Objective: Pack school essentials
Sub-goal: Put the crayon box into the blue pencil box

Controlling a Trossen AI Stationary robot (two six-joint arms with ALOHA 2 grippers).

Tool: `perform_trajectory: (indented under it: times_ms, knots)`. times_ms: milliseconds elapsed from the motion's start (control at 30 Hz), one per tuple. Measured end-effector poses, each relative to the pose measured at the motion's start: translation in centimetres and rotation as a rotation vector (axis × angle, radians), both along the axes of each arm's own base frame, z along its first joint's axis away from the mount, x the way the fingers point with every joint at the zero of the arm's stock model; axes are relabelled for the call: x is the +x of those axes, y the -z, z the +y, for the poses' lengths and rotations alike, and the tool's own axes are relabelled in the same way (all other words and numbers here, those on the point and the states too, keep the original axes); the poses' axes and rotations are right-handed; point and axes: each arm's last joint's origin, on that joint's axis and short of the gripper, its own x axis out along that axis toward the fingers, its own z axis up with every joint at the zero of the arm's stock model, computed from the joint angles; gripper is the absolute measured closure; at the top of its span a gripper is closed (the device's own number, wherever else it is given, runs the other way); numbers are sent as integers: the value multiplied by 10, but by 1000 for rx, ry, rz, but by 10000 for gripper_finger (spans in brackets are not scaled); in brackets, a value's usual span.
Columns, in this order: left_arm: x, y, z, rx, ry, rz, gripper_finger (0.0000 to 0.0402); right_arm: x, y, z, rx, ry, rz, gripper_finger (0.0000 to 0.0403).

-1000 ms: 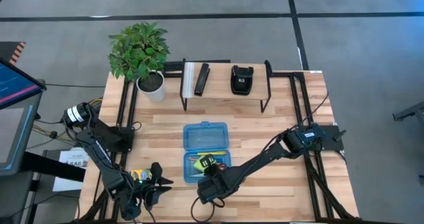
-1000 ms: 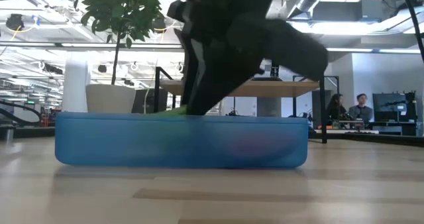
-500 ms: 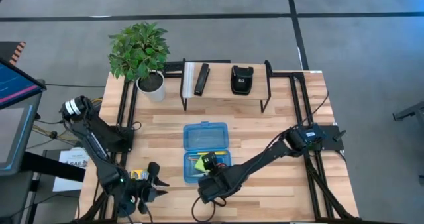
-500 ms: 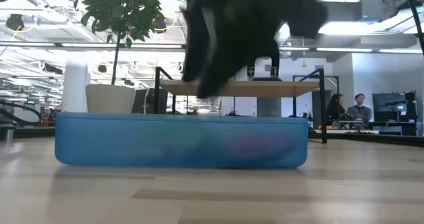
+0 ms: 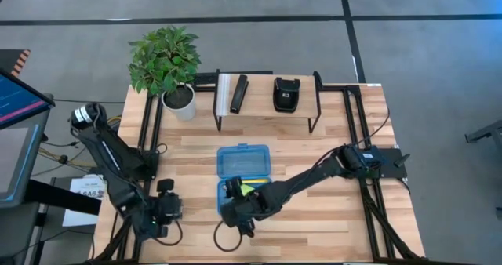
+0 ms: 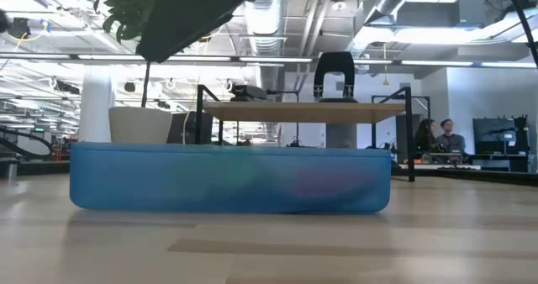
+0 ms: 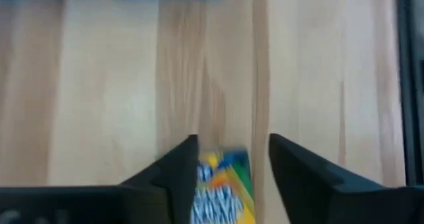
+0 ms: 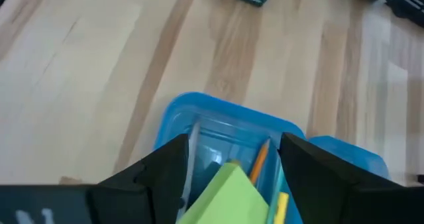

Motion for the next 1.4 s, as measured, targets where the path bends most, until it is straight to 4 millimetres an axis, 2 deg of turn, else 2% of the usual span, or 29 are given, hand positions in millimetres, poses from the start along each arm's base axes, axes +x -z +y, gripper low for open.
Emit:
perform_trajectory:
  times_ms: [300,467,867,1300,1400]
  knots:
    - [-3,18,0,45,-73,173,91,-1,3,4,11,-32,21,148]
    - [4,29,2,60,-103,256,39,-2,2,6,15,-34,15,148]
    - [16,35,10,47,-68,385,28,0,2,7,24,-35,-4,148]
    - [20,36,11,26,-49,394,28,1,0,8,32,-44,-22,148]
    - [20,45,16,7,-58,412,28,1,0,8,32,-44,-22,148]
